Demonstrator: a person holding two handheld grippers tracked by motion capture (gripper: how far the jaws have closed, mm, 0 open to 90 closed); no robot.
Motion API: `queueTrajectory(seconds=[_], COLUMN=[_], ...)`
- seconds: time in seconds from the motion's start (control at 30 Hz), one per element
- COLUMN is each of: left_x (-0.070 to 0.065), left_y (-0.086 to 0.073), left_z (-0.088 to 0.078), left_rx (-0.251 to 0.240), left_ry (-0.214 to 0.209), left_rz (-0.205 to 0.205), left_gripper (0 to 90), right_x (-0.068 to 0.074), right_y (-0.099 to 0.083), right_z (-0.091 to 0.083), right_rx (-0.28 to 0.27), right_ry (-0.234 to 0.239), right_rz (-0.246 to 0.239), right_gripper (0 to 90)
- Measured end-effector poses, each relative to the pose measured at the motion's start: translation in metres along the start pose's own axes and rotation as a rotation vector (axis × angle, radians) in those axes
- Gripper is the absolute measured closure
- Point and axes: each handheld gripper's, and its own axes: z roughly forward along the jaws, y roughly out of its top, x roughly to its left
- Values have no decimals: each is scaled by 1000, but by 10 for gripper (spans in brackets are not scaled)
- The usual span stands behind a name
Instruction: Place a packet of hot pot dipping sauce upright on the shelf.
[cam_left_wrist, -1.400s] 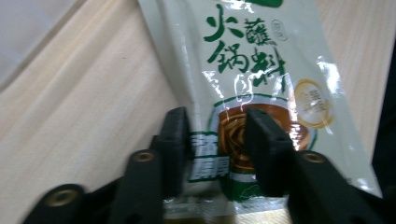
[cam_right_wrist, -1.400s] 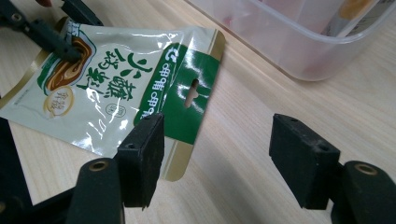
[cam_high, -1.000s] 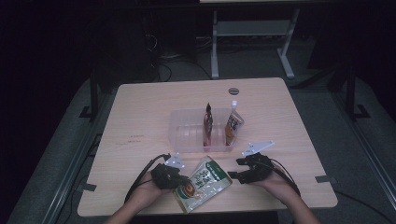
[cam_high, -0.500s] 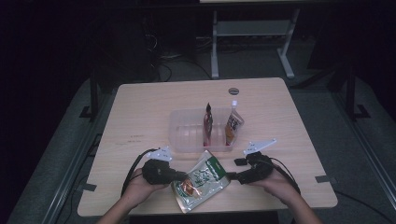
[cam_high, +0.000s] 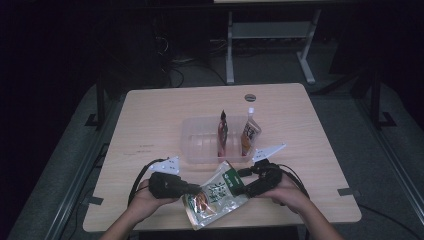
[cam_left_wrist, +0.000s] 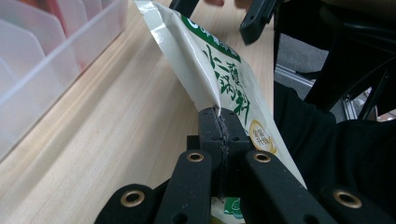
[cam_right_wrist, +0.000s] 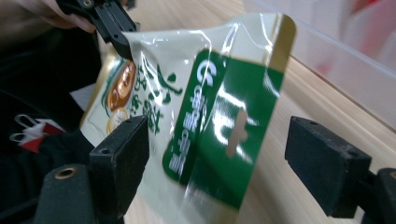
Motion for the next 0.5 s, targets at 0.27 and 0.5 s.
queueTrajectory(seconds=[0.27, 0.5], left_x=[-5, -4], left_y=[5, 6], left_z=[-2, -2], left_rx=[-23, -27], left_ry=[-12, -5], left_rz=[25, 26], left_gripper=[900, 900], right_x=[-2, -2], right_y=[0, -1], right_z=[6, 7], right_rx=[6, 11], right_ry=[48, 95], right_rz=[-4, -2], right_gripper=[279, 377])
